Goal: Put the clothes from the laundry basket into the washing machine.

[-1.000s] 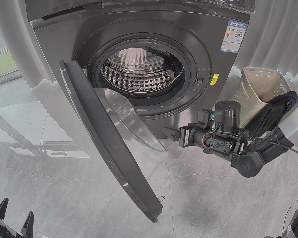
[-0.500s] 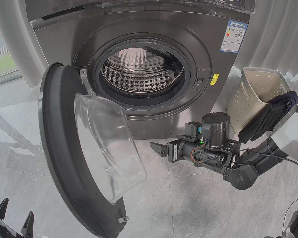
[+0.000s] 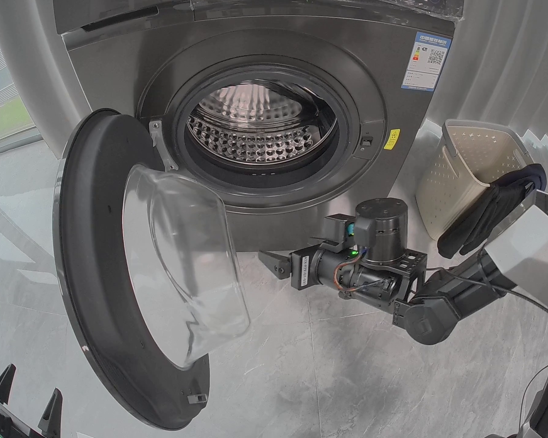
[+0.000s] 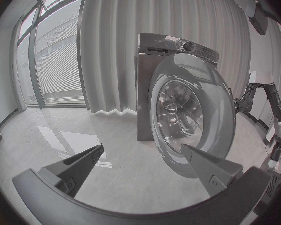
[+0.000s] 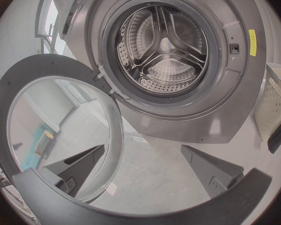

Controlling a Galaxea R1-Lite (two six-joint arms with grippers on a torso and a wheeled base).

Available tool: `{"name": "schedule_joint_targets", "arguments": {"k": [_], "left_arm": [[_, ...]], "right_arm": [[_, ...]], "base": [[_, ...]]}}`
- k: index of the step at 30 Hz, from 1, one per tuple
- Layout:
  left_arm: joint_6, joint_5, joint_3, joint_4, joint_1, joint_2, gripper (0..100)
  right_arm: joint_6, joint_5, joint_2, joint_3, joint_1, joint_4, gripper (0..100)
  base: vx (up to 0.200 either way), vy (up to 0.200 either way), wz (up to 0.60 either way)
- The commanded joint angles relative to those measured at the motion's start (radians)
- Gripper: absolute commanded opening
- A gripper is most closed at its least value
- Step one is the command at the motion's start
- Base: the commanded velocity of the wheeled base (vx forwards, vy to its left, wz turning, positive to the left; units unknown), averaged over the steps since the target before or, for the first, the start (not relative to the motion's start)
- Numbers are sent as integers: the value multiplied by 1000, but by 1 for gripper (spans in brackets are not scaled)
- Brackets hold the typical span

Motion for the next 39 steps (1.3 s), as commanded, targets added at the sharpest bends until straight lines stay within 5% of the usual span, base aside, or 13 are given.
{"name": "schedule_joint_targets", "arguments": {"k": [1,10,39], "left_arm": [[-3,0,16,0,0,-17,100],[-7,0,16,0,0,-17,100],[-9,0,16,1,0,-15,100]], "right_arm": [[-1,1,66,-46,43,1,100],[2,-2,109,-90,95,-11,100],[-1,12,195,-222,111,-5,100]], "base": [[0,0,0],[0,0,0],[0,0,0]]}}
